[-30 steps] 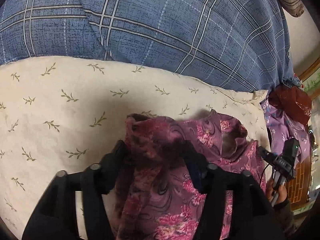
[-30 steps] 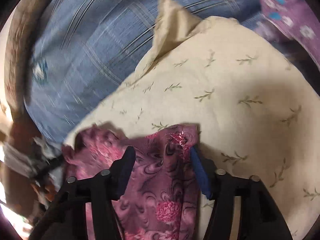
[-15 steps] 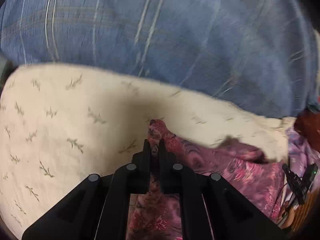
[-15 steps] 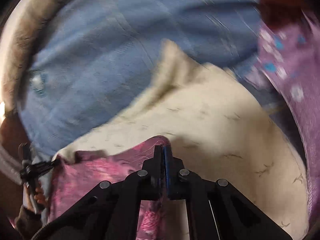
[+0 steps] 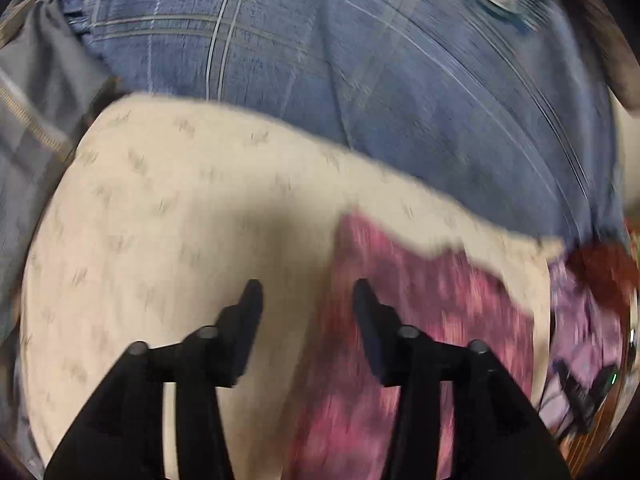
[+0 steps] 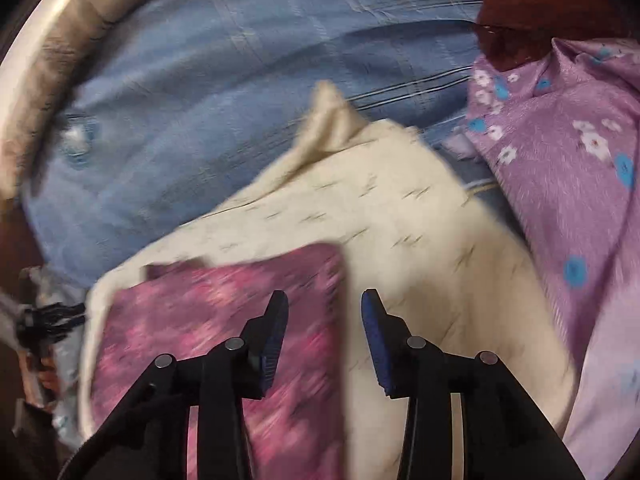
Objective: Fold small clothes
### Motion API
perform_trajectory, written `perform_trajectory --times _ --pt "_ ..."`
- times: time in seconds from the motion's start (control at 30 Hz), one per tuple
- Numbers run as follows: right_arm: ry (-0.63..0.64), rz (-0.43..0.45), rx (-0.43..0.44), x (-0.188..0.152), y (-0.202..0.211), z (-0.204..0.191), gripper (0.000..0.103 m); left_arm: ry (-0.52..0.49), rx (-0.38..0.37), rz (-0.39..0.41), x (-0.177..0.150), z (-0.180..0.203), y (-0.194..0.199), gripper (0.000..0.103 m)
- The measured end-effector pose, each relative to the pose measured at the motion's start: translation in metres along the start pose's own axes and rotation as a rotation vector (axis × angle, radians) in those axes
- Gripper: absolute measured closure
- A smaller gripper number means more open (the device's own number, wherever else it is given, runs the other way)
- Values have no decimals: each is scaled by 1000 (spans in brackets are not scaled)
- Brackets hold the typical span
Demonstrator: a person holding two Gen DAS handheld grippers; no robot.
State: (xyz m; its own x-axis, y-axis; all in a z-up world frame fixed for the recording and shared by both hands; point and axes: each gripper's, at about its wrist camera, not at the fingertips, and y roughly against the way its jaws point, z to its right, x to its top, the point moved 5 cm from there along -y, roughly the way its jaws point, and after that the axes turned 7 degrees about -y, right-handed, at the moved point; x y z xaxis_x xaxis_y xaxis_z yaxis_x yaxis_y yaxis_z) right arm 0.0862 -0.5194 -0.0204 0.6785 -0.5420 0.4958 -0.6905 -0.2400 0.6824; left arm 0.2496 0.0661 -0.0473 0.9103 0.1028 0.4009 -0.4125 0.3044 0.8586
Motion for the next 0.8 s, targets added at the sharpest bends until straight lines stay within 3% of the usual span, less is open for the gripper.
perform_trajectory --times 0.1,0.23,0.3,0.4,0.53,0.6,0.67,0.77,0.8 --pt "48 -15 72 -37 30 -19 57 -10 -69 -16 -51 2 15 47" --pt "64 -90 151 -91 45 -35 56 116 -216 -56 -119 0 14 45" --pt "23 -151 229 -113 45 -39 56 150 -260 -80 -131 2 5 45" --pt "-35 -274 337 -145 38 -47 56 214 -297 -81 -136 3 -9 45" --pt "-84 -418 416 -184 24 -55 55 288 -395 -48 -139 8 -14 46" --pt "-181 -481 438 -193 10 -48 54 295 -419 -18 -134 13 -14 48" --pt "-294 -509 466 -197 -3 -40 53 307 -428 5 -133 11 -10 58" --pt "-463 -530 501 -199 -17 -29 53 335 -464 40 -128 7 -4 57" --pt "-457 -533 444 -199 -17 -24 53 336 -458 49 -127 7 -4 58"
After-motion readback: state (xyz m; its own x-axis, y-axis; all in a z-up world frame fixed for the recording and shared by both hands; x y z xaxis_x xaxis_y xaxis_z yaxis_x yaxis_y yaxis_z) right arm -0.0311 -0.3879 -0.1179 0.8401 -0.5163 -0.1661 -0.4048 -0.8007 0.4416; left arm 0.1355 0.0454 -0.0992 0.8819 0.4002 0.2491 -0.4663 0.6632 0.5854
